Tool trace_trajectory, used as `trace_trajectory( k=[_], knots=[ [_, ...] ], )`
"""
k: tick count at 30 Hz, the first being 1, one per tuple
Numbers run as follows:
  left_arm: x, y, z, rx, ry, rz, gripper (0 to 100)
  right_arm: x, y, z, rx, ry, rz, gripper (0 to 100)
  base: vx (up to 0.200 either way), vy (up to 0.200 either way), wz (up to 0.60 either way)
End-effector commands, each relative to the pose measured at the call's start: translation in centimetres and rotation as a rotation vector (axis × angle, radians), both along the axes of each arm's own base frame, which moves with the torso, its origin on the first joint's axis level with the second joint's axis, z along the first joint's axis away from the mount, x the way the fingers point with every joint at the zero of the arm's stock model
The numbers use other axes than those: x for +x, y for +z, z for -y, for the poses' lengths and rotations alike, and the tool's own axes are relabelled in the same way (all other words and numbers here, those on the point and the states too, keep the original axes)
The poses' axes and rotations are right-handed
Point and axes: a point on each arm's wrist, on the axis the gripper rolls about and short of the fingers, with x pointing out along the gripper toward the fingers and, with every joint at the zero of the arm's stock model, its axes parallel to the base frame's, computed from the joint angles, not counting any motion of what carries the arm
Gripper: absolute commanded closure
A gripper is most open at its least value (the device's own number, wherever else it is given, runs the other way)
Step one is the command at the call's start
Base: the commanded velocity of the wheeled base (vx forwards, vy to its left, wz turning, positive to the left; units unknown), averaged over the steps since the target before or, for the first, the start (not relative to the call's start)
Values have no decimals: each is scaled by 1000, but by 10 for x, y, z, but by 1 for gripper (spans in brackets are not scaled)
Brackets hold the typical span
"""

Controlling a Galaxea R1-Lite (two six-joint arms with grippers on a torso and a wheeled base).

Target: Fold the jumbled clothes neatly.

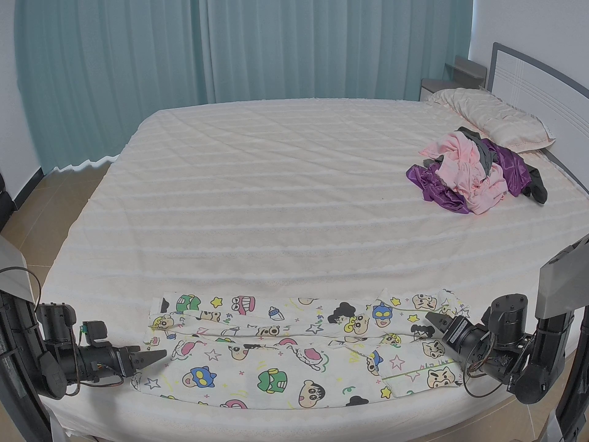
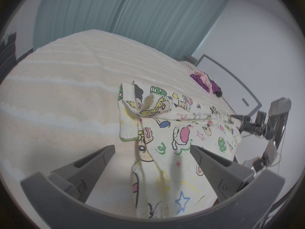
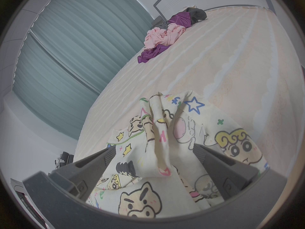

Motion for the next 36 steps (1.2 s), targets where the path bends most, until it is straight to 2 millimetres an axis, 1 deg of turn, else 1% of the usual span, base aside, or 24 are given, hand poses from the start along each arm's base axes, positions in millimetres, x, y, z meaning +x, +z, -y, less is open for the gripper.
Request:
trace_trajectory(
  k=[1,2,3,4,6,8,9,10,15,16,20,22,23,24,26,29,30,34,36],
  knots=[
    [-3,46,0,-186,85,95,0,1,1,-1,5,1,14,0,0,0,0],
    [-4,56,0,-220,90,120,0,1,1,-1,5,1,15,0,0,0,0],
    [-4,56,0,-220,90,120,0,1,1,-1,5,1,15,0,0,0,0],
    [-1,71,0,-261,104,162,0,0,1,0,5,1,14,0,0,0,0],
    [4,81,3,-285,106,193,0,0,1,-1,5,2,14,0,0,0,0],
    [11,85,5,-279,125,210,0,0,1,-1,5,2,14,0,0,0,0],
    [11,85,5,-279,125,210,0,0,1,-1,5,2,14,0,0,0,0],
    [19,85,12,-257,144,219,0,0,1,-1,5,2,14,0,0,0,0],
    [46,63,44,-191,185,154,0,0,1,-2,5,7,14,0,0,0,0],
    [54,56,55,-175,197,139,0,0,1,-2,5,8,14,0,0,0,0],
    [77,48,86,-202,243,122,0,0,1,-2,4,8,11,0,0,0,0],
    [85,44,102,-211,256,108,0,0,-1,-2,1,7,7,0,0,0,0],
    [89,41,109,-204,258,101,0,0,-1,-2,0,7,4,0,0,0,0],
    [89,41,110,-201,259,100,0,0,-1,-2,0,7,4,0,0,0,0],
    [103,32,126,-165,304,94,0,0,-2,-2,-1,7,-1,0,0,0,0],
    [117,29,138,-175,352,77,0,0,-2,-2,-1,9,-1,0,0,0,0],
    [121,28,144,-173,368,39,0,0,-2,-2,-1,9,-1,0,0,0,0],
    [132,33,153,-203,437,-40,0,0,-4,-3,-3,9,-6,0,0,0,0],
    [133,34,154,-215,451,-66,0,0,-5,-2,-6,7,-10,0,0,0,0]
  ],
)
